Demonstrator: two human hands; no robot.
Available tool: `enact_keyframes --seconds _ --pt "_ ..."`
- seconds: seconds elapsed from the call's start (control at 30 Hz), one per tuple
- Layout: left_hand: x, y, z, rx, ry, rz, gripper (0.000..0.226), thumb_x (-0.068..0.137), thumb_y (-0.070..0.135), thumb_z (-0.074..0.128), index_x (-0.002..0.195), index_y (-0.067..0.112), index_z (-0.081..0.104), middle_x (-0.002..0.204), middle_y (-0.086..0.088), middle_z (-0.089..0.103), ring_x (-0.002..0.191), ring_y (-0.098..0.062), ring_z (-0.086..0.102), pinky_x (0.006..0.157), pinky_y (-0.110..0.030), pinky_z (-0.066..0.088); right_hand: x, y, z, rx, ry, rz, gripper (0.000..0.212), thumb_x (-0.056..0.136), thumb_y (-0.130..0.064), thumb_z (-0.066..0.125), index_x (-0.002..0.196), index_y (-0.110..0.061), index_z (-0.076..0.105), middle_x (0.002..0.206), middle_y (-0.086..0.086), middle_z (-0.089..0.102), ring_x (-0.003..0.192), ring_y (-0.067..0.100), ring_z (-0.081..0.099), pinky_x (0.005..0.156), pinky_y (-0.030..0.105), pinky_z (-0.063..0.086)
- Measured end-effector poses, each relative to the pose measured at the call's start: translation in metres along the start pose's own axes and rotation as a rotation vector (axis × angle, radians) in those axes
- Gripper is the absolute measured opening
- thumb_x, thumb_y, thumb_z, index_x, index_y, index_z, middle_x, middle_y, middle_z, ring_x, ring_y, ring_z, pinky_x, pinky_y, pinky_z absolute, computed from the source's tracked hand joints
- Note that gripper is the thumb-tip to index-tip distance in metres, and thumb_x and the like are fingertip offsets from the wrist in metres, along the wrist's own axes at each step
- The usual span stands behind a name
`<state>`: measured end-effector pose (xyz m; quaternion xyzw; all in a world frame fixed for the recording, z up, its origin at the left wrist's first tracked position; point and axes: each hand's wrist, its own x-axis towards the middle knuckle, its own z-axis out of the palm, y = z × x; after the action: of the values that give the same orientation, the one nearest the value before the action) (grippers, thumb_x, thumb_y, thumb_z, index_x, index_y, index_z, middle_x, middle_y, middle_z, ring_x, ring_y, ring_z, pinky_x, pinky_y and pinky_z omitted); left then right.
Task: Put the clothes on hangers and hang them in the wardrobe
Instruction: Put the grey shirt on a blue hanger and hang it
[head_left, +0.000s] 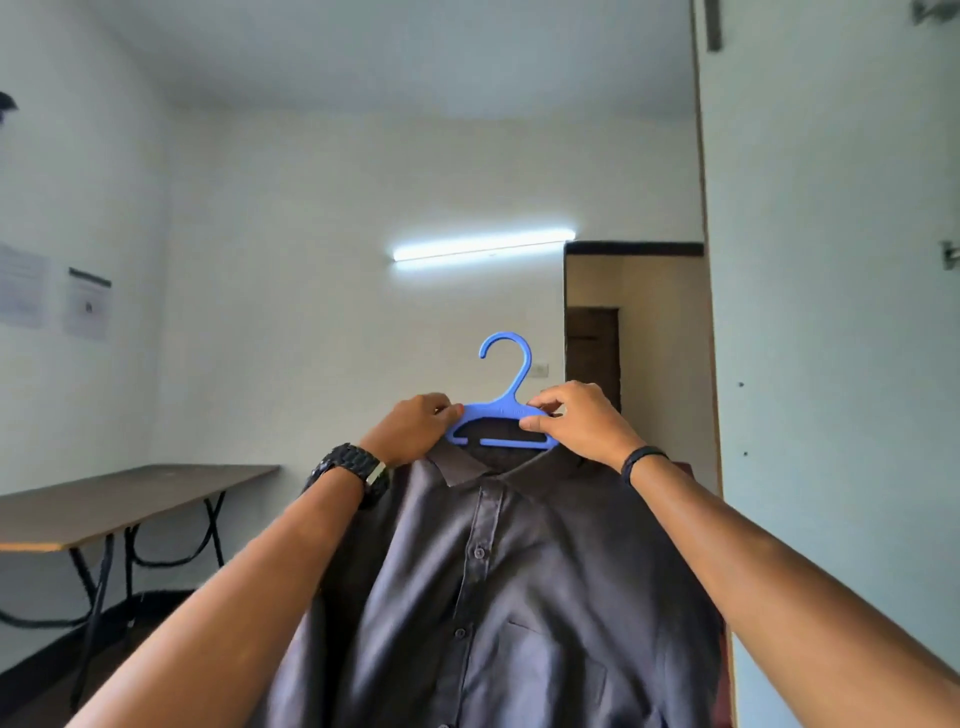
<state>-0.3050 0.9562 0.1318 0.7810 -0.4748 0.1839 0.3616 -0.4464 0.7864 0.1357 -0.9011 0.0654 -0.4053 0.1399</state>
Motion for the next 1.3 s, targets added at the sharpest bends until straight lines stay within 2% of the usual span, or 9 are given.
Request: enact_keyframes --seconds 0.23,0.43,0.67,0.8,0.93,1.0,1.07,1.17,1.3 --pt "-0.011 0.031 -0.021 -0.080 0.175 0.124 0.036 0.103 0.031 0.035 0.071 0.016 0.038 0.070 -0.001 0.046 0.077 -0.031 0.045 0.069 -0.037 0.031 -0.004 -0.020 -0.048 -0.060 0.146 -0.060 0.023 0.087 -0.030 0.068 0.098 -0.011 0.075 0.085 0.002 0.068 0.073 0.015 0.058 0.057 0.017 0.036" --pt "-0.017 0.032 -0.026 0.034 0.188 0.177 0.039 0.099 0.050 0.028 0.075 0.021 0.038 0.074 -0.005 0.054 0.074 -0.025 0.049 0.064 -0.037 0.035 0.001 -0.019 -0.074 -0.047 0.197 -0.058 0.019 0.084 -0.031 0.072 0.091 -0.014 0.074 0.076 -0.004 0.064 0.066 0.007 0.054 0.060 0.020 0.038" --pt "-0.011 0.021 -0.035 0.225 0.211 0.201 0.039 0.096 0.054 0.028 0.084 0.018 0.038 0.080 -0.009 0.059 0.082 -0.035 0.055 0.065 -0.038 0.038 0.006 -0.028 -0.080 -0.043 0.165 -0.021 0.023 0.087 -0.035 0.067 0.087 -0.012 0.060 0.084 -0.002 0.063 0.077 0.017 0.058 0.068 0.030 0.045" --pt "-0.009 0.027 -0.036 0.277 0.175 0.195 0.039 0.093 0.058 0.036 0.087 0.020 0.038 0.078 0.000 0.054 0.083 -0.031 0.056 0.063 -0.036 0.035 0.009 -0.026 -0.086 0.037 0.031 0.077 0.023 0.089 -0.035 0.063 0.093 -0.014 0.054 0.086 -0.003 0.057 0.084 0.017 0.055 0.068 0.025 0.042" --pt "-0.006 0.034 -0.034 0.187 0.311 0.158 0.034 0.095 0.054 0.039 0.091 0.020 0.037 0.085 -0.002 0.061 0.090 -0.034 0.058 0.065 -0.035 0.034 0.006 -0.020 -0.107 0.296 -0.203 0.160 0.046 0.085 -0.042 0.067 0.124 -0.024 0.049 0.122 -0.002 0.055 0.118 0.016 0.054 0.106 0.036 0.041" --pt "-0.004 0.037 -0.034 0.114 0.379 0.150 0.033 0.095 0.052 0.040 0.092 0.019 0.037 0.084 -0.004 0.061 0.090 -0.035 0.059 0.066 -0.036 0.034 -0.002 -0.017 -0.120 0.354 -0.356 0.199 0.055 0.085 -0.034 0.069 0.132 -0.018 0.048 0.130 0.006 0.055 0.118 0.022 0.057 0.103 0.037 0.045" --pt "0.000 0.039 -0.035 0.141 0.401 0.171 0.034 0.095 0.052 0.041 0.092 0.018 0.039 0.085 -0.009 0.064 0.089 -0.037 0.059 0.065 -0.036 0.035 -0.008 -0.015 -0.125 0.436 -0.483 0.212 0.047 0.086 -0.022 0.067 0.128 -0.004 0.055 0.127 0.017 0.061 0.110 0.026 0.062 0.096 0.037 0.051" --pt "0.003 0.039 -0.036 0.184 0.409 0.174 0.035 0.095 0.053 0.039 0.090 0.019 0.042 0.087 -0.012 0.066 0.087 -0.036 0.059 0.064 -0.036 0.036 -0.014 -0.010 -0.124 0.534 -0.608 0.232 0.043 0.085 -0.007 0.066 0.126 -0.003 0.056 0.123 0.016 0.063 0.108 0.028 0.063 0.089 0.036 0.055" --pt "0.002 0.033 -0.032 0.149 0.394 0.137 0.036 0.096 0.054 0.037 0.085 0.019 0.042 0.079 -0.008 0.061 0.087 -0.036 0.058 0.062 -0.035 0.034 -0.015 -0.007 -0.121 0.500 -0.584 0.189 0.031 0.087 0.004 0.062 0.116 -0.005 0.063 0.117 0.014 0.067 0.108 0.029 0.063 0.094 0.037 0.052"
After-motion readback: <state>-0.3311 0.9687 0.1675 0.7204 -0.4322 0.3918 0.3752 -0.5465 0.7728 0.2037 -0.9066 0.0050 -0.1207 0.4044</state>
